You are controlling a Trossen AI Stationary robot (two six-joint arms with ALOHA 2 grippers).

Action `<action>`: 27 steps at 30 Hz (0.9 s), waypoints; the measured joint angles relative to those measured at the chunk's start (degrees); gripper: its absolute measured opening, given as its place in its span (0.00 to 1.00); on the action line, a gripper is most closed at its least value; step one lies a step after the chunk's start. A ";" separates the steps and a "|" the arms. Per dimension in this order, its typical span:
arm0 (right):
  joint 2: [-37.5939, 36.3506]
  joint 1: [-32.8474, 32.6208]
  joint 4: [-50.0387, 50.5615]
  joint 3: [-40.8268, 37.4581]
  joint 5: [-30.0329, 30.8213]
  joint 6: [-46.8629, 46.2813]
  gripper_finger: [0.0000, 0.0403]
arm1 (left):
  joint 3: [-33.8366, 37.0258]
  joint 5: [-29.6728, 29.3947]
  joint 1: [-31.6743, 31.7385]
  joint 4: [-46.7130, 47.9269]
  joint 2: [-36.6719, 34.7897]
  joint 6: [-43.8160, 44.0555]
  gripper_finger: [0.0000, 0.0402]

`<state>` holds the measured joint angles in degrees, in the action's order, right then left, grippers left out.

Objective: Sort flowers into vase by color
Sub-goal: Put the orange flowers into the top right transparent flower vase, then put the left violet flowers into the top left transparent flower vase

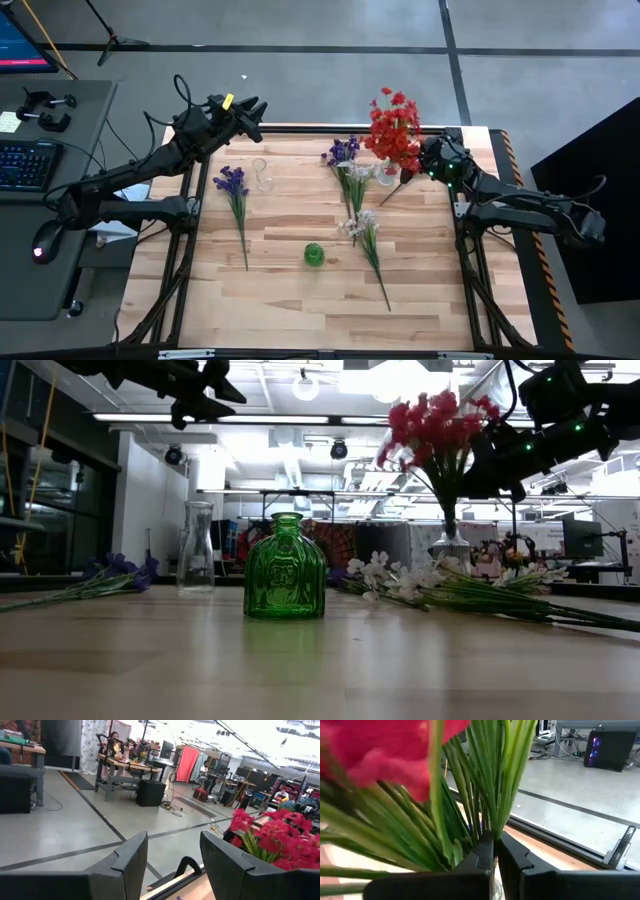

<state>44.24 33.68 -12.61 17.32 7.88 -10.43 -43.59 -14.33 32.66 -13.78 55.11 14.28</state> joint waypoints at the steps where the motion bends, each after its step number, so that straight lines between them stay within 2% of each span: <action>1: 0.01 0.01 -0.10 0.00 0.01 -0.05 0.00 | 0.00 0.00 0.01 0.00 0.00 0.00 0.42; 6: -0.01 0.01 -0.07 0.00 0.17 -2.94 0.07 | 0.00 0.00 0.01 0.00 0.00 0.01 0.42; 13: -0.07 0.01 0.21 1.24 0.95 -4.01 0.34 | 0.00 0.00 -0.02 0.02 0.00 0.02 0.42; 18: -1.56 0.02 4.92 3.98 4.12 0.02 0.49 | 0.00 0.00 -0.01 0.00 0.00 0.01 0.42; 23: -4.00 0.06 13.97 6.97 5.44 3.53 0.57 | 0.00 0.00 0.00 -0.28 0.00 -0.92 0.42; 27: -6.54 0.06 18.76 8.87 9.66 6.43 0.59 | 0.00 0.00 0.01 -0.87 0.00 -0.94 0.42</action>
<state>37.70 33.74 6.15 26.19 17.54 -4.00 -43.59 -14.33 32.67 -14.65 55.11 13.34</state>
